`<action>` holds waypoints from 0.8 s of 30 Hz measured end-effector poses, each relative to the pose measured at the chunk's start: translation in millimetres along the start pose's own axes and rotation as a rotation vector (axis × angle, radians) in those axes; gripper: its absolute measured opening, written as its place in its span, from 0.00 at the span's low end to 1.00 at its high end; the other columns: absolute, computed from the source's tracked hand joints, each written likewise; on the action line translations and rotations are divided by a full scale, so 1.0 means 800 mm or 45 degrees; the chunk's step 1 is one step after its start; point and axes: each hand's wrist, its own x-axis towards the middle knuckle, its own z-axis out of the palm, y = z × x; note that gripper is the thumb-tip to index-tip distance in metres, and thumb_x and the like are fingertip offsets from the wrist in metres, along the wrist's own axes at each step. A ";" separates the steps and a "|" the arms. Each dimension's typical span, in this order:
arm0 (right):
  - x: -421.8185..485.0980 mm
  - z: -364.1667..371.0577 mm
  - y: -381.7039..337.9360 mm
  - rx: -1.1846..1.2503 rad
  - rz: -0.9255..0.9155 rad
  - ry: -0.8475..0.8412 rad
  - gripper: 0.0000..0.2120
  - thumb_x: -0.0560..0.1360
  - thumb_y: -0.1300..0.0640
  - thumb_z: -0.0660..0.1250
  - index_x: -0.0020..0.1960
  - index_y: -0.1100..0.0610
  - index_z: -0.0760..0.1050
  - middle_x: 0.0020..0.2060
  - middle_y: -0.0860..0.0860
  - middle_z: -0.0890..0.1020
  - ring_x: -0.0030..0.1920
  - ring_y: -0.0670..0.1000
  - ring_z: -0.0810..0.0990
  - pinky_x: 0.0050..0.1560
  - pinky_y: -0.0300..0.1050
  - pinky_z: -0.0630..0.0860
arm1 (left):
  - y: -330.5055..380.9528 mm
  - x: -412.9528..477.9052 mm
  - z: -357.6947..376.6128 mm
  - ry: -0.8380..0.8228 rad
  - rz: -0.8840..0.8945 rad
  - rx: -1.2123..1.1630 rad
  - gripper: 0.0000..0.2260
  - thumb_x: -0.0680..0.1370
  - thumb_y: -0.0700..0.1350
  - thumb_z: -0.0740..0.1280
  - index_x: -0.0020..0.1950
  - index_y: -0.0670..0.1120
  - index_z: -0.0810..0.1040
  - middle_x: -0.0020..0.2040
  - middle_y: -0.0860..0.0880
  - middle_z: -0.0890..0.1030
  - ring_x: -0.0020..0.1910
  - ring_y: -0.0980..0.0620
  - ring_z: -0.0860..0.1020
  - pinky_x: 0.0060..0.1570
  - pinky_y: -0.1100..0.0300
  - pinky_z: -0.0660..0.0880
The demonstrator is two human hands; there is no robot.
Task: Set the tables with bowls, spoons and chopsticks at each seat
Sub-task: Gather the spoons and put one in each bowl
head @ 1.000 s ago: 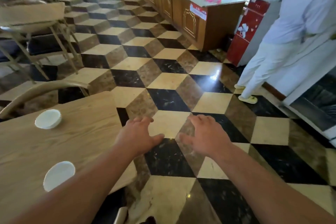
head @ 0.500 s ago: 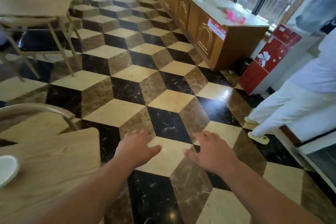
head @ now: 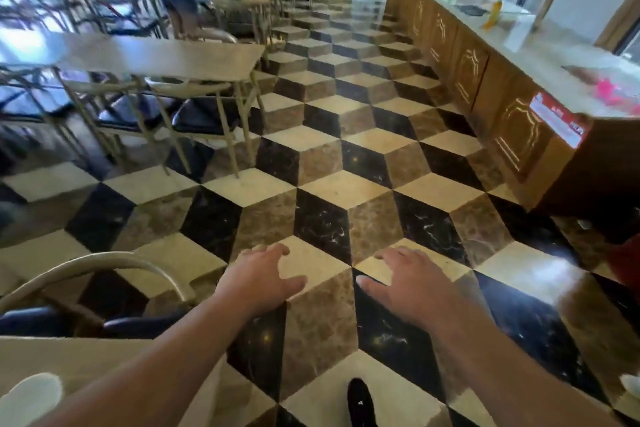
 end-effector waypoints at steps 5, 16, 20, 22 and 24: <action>0.169 -0.042 -0.024 -0.005 -0.241 -0.110 0.35 0.80 0.28 0.60 0.81 0.45 0.65 0.79 0.48 0.70 0.79 0.54 0.68 0.74 0.56 0.71 | -0.009 0.094 -0.053 0.060 -0.234 -0.076 0.34 0.76 0.70 0.69 0.79 0.59 0.69 0.74 0.51 0.76 0.70 0.47 0.76 0.63 0.47 0.81; 0.450 -0.078 -0.219 -0.227 -0.777 -0.289 0.37 0.79 0.27 0.60 0.81 0.45 0.65 0.78 0.46 0.71 0.79 0.52 0.68 0.76 0.55 0.70 | -0.133 0.237 -0.131 0.285 -0.744 -0.415 0.36 0.75 0.72 0.70 0.79 0.60 0.68 0.76 0.50 0.75 0.73 0.48 0.75 0.69 0.45 0.78; 0.540 -0.068 -0.317 -0.331 -0.900 -0.293 0.37 0.79 0.27 0.60 0.82 0.45 0.64 0.78 0.47 0.72 0.78 0.52 0.69 0.76 0.55 0.71 | -0.207 0.314 -0.157 0.360 -0.806 -0.537 0.35 0.76 0.70 0.71 0.79 0.59 0.68 0.77 0.49 0.75 0.73 0.47 0.76 0.69 0.44 0.79; 0.585 -0.064 -0.370 -0.363 -0.929 -0.287 0.36 0.79 0.27 0.60 0.81 0.44 0.64 0.77 0.46 0.72 0.77 0.51 0.70 0.74 0.54 0.72 | -0.247 0.352 -0.174 0.394 -0.829 -0.608 0.34 0.76 0.69 0.71 0.79 0.59 0.69 0.77 0.49 0.74 0.74 0.47 0.75 0.69 0.44 0.78; 0.624 -0.066 -0.424 -0.426 -0.963 -0.315 0.36 0.79 0.27 0.60 0.82 0.43 0.63 0.78 0.45 0.72 0.78 0.51 0.69 0.74 0.53 0.71 | -0.287 0.380 -0.196 0.400 -0.863 -0.662 0.34 0.76 0.69 0.71 0.80 0.60 0.68 0.78 0.50 0.73 0.75 0.47 0.74 0.70 0.44 0.78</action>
